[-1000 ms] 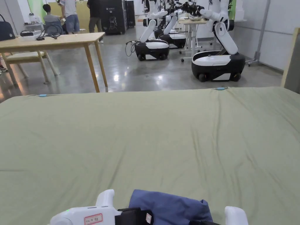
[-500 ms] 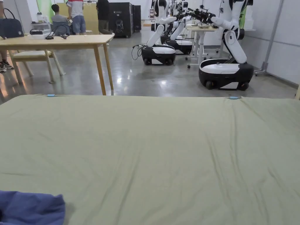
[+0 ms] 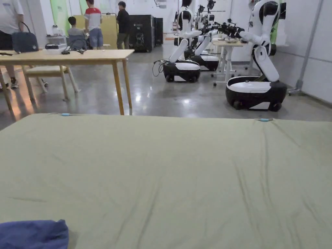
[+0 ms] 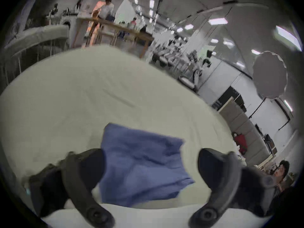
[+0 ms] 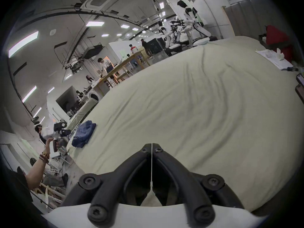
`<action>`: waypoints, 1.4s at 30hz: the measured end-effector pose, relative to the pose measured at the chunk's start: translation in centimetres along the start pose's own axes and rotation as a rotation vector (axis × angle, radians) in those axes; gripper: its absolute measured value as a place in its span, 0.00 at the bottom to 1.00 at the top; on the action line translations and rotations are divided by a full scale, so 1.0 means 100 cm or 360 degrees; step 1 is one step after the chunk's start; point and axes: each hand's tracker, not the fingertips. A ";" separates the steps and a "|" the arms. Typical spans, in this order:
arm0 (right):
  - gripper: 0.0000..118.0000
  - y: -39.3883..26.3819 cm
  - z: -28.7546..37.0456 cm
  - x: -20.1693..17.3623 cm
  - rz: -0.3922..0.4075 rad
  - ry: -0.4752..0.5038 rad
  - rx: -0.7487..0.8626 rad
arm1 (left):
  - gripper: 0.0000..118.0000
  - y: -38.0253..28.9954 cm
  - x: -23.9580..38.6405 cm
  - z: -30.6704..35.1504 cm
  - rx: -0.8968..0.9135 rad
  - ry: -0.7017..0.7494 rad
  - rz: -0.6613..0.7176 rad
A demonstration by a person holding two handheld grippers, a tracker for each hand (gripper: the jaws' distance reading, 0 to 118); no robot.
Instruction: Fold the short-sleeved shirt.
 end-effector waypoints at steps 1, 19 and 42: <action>0.01 0.001 0.006 -0.003 0.0015 -0.0031 0.0037 | 0.61 -0.006 0.020 0.012 0.0099 -0.0019 -0.0052; 0.01 0.174 0.100 -0.074 0.0885 -0.0504 0.0808 | 0.00 -0.047 0.430 -0.031 0.0863 0.0121 -0.0880; 0.02 0.313 -0.015 -0.063 0.0756 -0.0631 0.0979 | 0.00 0.012 0.502 -0.179 0.0819 0.0237 -0.0935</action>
